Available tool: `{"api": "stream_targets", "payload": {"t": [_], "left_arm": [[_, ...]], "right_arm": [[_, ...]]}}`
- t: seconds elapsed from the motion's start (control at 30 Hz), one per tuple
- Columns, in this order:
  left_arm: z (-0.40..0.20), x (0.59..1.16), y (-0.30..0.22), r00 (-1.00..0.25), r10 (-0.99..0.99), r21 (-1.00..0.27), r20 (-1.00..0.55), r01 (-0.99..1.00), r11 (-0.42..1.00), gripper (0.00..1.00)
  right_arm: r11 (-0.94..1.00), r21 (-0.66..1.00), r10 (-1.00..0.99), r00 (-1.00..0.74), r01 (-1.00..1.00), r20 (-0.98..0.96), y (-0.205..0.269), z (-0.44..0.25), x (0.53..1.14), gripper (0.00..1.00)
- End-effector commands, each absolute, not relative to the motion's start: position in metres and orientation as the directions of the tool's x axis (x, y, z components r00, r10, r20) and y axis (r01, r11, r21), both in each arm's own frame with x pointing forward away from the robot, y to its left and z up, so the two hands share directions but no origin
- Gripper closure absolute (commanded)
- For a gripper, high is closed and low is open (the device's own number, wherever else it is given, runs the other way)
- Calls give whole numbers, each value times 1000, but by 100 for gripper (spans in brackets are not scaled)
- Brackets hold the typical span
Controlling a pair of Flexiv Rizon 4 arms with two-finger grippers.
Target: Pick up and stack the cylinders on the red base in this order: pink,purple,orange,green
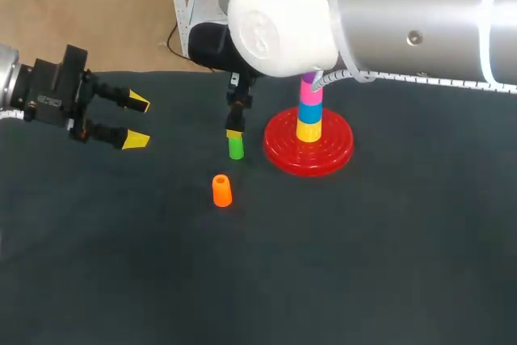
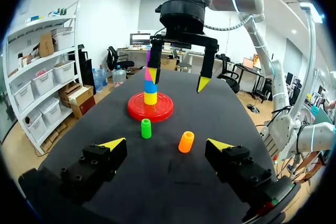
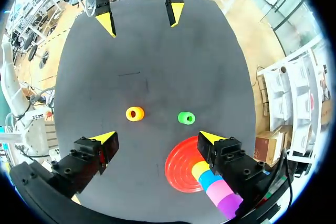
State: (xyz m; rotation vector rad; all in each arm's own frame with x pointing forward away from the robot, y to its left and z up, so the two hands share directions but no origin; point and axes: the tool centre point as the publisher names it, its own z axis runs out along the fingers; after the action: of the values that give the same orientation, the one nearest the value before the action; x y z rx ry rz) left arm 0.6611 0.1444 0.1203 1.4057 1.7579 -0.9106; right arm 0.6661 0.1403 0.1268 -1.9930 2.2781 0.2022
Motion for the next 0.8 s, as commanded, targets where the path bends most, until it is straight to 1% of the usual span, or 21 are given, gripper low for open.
{"api": "stream_targets", "payload": {"t": [0.03, 0.2, 0.27, 0.5, 0.8], "left_arm": [[120, 661, 146, -164, 488, -95, -857, 982, 163, 0], [120, 661, 146, -164, 488, -95, -857, 982, 163, 0], [120, 661, 146, -164, 488, -95, -857, 982, 163, 0], [120, 661, 146, -164, 488, -95, -857, 982, 163, 0], [120, 661, 146, -164, 488, -95, -857, 982, 163, 0]], "right_arm": [[115, 38, -981, -119, -993, -156, 144, 113, 648, 0], [127, -1, -973, -124, -992, -192, 163, 92, 626, 0], [125, 0, -979, -123, -992, -163, 171, 85, 619, 0], [99, 61, -988, -106, -993, -115, 193, 65, 604, 0], [114, 120, -991, -121, -986, -50, 189, 54, 607, 0]]}}
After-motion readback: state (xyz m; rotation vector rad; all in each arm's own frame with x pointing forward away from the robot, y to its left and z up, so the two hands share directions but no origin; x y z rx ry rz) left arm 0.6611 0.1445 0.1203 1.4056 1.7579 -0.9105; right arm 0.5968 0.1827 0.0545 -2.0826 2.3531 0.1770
